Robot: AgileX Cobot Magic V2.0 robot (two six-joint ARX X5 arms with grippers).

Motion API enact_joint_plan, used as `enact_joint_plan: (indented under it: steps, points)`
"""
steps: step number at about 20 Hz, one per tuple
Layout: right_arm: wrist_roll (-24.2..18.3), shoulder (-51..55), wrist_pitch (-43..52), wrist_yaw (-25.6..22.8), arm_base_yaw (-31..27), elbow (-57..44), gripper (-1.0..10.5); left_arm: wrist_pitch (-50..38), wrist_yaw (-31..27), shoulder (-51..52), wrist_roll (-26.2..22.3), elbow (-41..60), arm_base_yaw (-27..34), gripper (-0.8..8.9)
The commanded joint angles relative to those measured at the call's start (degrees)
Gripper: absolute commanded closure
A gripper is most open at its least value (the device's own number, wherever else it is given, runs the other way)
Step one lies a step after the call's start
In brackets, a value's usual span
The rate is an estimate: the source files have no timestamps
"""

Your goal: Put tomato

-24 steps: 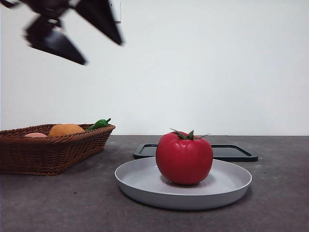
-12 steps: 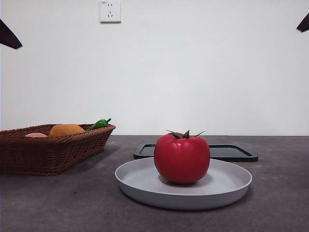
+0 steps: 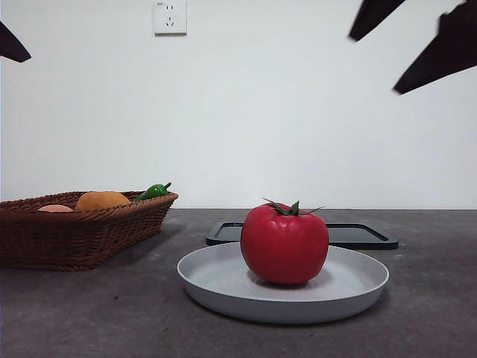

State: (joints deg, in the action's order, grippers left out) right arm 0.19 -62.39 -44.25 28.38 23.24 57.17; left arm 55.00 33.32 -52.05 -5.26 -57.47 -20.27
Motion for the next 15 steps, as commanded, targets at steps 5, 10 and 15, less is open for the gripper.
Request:
enact_joint_plan:
  steps: [5,10,15]
  points:
    - [-0.22,-11.50,8.90,-3.82,5.03,1.03,4.9,-0.61,0.37,-0.37,-0.74,-0.76,-0.15,2.29]
    - [-0.20,-19.54,15.43,-7.63,8.44,1.03,4.5,-0.61,0.35,-0.37,-0.72,-0.76,-0.15,2.29]
    - [-0.20,-25.14,19.02,-9.66,10.78,1.03,4.5,-0.63,0.35,-0.37,-0.74,-0.76,-0.15,2.29]
